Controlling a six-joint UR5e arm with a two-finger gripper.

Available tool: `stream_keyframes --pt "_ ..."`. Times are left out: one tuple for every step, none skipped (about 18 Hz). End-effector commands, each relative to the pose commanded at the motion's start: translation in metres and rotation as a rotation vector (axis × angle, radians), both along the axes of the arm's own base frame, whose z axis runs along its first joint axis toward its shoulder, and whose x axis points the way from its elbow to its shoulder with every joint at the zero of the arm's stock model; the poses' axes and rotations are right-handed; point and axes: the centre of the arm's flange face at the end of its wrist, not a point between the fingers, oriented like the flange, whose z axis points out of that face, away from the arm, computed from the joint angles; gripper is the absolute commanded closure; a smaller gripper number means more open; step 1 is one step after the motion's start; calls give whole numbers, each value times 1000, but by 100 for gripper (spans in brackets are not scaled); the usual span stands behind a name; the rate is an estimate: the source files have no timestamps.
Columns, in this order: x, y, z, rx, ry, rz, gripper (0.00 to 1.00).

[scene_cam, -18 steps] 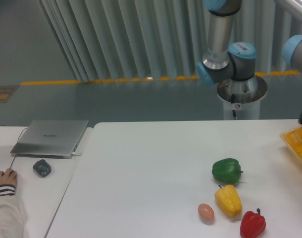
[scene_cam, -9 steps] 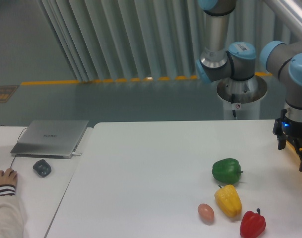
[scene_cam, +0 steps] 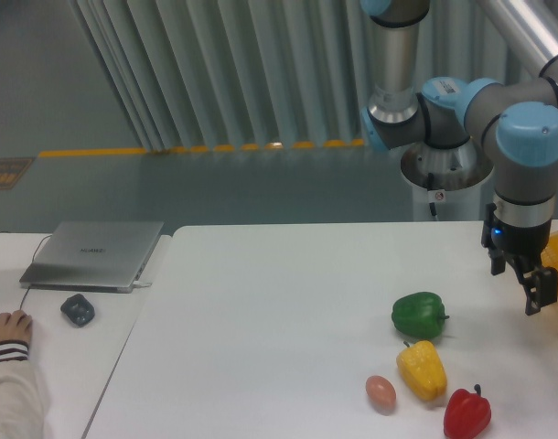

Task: Place the triangular bread in the basket

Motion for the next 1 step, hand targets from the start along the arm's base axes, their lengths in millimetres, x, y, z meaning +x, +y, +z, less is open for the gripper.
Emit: stream_keyframes --pt "0 0 0 0 0 2 0"
